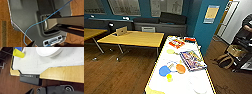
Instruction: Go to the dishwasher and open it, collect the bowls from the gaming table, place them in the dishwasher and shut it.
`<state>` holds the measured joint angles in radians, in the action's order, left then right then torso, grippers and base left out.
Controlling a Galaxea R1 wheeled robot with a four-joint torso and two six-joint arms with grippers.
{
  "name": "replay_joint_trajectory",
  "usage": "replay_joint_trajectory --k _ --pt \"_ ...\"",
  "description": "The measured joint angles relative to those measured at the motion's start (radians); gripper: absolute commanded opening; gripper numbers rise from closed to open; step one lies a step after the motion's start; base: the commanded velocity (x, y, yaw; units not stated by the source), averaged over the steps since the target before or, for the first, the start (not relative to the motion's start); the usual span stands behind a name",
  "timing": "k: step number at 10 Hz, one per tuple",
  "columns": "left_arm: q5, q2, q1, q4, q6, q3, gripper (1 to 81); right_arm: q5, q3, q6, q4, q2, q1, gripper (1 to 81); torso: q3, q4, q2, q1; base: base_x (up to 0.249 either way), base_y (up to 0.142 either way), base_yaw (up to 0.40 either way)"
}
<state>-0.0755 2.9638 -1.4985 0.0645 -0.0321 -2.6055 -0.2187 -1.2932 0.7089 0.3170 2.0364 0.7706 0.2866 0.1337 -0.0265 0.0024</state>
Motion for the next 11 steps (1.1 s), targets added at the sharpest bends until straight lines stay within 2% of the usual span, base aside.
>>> replay_joint_trajectory --k 3,6,7,11 --pt "-0.002 0.0 0.003 0.0 -0.001 0.0 81.1 -0.101 -0.001 0.101 0.001 -0.003 -0.126 81.1 0.0 0.0 0.0 0.0 0.0 0.0 0.0" --pt "-0.002 0.0 0.003 0.0 -0.003 0.0 81.1 -0.138 -0.022 0.133 0.009 0.014 -0.216 81.1 0.001 0.0 0.0 0.001 0.0 0.0 0.0" --pt "-0.002 0.0 0.003 0.0 -0.003 0.0 81.1 -0.146 -0.049 0.14 0.01 0.036 -0.22 81.1 0.001 0.0 0.0 0.001 0.0 0.0 0.0" --pt "0.0 0.0 0.004 -0.001 -0.01 -0.001 81.1 -0.159 -0.277 0.183 0.013 0.115 -0.262 81.1 0.002 0.0 0.001 0.001 0.0 0.0 0.0"
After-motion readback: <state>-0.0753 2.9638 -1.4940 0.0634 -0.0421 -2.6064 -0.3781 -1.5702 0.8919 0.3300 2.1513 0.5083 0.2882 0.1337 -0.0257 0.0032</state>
